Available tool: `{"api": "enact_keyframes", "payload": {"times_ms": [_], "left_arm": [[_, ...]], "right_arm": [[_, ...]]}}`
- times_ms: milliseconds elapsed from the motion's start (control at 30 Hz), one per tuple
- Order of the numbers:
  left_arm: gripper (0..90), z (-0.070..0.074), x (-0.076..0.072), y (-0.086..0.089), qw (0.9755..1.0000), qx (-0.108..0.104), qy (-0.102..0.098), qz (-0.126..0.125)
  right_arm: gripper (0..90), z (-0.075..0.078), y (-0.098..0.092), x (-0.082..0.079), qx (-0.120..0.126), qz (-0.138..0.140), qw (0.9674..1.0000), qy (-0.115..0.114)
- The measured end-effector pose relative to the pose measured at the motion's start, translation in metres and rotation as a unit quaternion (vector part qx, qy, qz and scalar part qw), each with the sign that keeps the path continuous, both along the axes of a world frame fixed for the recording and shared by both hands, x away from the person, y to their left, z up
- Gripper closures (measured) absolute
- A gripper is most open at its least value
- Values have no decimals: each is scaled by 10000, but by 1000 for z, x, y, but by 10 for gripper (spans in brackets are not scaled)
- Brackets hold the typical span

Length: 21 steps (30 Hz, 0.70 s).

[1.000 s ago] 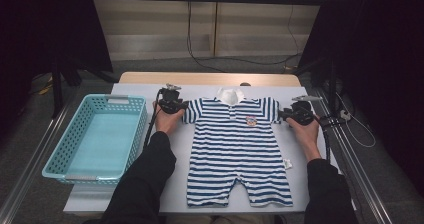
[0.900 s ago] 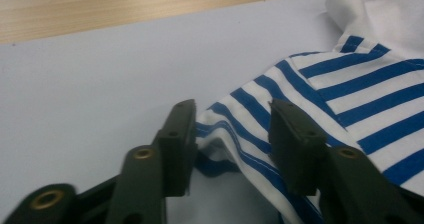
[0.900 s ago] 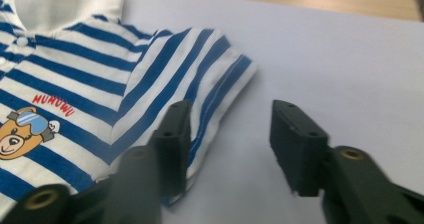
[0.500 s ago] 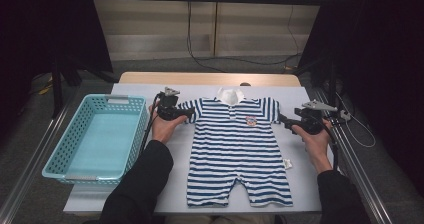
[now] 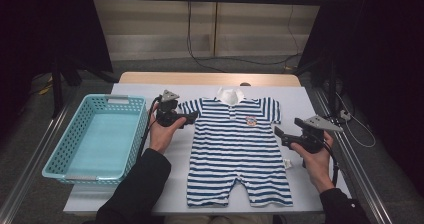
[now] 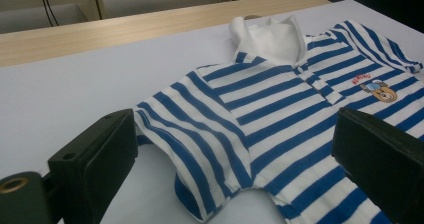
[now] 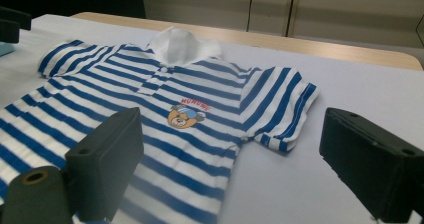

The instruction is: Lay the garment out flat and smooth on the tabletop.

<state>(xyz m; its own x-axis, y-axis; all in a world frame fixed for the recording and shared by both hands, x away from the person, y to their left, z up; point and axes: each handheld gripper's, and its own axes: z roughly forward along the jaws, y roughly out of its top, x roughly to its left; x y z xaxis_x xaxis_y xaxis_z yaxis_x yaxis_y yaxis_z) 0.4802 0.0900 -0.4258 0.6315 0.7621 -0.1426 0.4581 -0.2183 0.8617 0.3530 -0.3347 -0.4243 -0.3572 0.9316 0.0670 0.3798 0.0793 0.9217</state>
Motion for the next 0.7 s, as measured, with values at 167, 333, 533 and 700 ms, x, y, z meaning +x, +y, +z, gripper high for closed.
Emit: {"api": "enact_keyframes", "payload": {"times_ms": [167,333,533,700], "left_arm": [[38,3,-5,-1,9999,8,-97,79],[37,-1,-7,3,9999,149,-10,75],[37,-3,-6,11,9999,54,93,64],[36,-3,-4,12,9998,109,64,161]], "right_arm": [[75,-1,9,-24,-45,128,9999,-73],[71,2,16,-46,-23,212,9996,-169],[59,4,15,-71,53,190,9995,-229],[39,5,13,-89,124,196,9993,-284]]}}
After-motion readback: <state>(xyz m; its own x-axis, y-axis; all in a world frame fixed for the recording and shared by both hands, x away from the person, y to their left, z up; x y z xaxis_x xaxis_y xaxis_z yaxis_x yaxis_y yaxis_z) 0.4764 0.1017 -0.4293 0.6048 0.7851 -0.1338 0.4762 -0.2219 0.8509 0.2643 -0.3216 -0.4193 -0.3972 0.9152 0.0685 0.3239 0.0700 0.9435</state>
